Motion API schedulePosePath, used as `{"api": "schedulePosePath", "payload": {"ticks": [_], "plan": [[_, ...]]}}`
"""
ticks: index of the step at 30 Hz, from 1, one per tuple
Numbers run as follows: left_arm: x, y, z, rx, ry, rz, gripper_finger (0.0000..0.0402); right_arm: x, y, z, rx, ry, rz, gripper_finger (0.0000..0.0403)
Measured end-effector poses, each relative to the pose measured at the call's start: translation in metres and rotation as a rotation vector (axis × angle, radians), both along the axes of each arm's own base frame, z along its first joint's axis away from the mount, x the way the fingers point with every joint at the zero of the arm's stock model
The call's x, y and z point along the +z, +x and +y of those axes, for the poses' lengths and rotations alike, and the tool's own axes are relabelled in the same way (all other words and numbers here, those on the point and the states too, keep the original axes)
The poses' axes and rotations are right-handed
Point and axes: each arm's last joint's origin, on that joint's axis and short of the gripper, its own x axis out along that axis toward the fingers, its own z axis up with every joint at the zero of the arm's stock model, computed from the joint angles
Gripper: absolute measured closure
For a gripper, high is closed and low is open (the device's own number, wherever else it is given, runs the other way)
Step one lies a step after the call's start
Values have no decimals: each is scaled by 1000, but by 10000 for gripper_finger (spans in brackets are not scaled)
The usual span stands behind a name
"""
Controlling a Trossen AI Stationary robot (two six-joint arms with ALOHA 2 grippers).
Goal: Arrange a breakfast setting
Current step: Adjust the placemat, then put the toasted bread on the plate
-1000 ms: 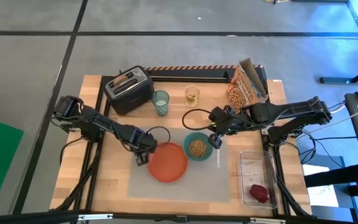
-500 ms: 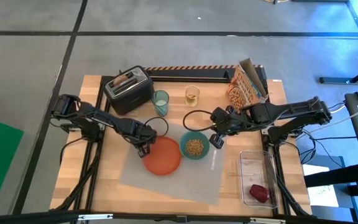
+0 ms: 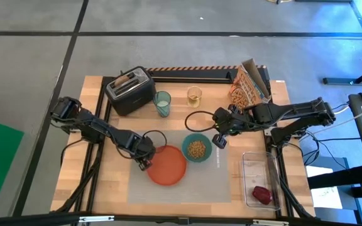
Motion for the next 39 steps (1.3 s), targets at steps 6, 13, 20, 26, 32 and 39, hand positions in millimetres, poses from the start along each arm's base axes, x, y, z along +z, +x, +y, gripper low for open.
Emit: {"api": "schedulePosePath", "payload": {"ticks": [6, 13, 20, 26, 32, 39], "plan": [[15, 5, 1, 18, 27, -9, 379, 2, 3, -10, -14, 8, -20, 402], [52, 6, 16, 44, 62, -168, 325, 6, 9, -12, 14, 24, -94, 394], [100, -19, 48, 171, 54, -357, 289, 6, 9, -11, 57, 23, -86, 304], [137, -45, 84, 319, 170, -565, 284, 7, 11, -20, 126, 21, -88, 221], [181, -57, 120, 387, 299, -695, 284, 15, 6, -39, 132, 9, -123, 189], [225, -57, 168, 403, 477, -669, 284, 21, -2, -57, 170, 16, -138, 187]]}}
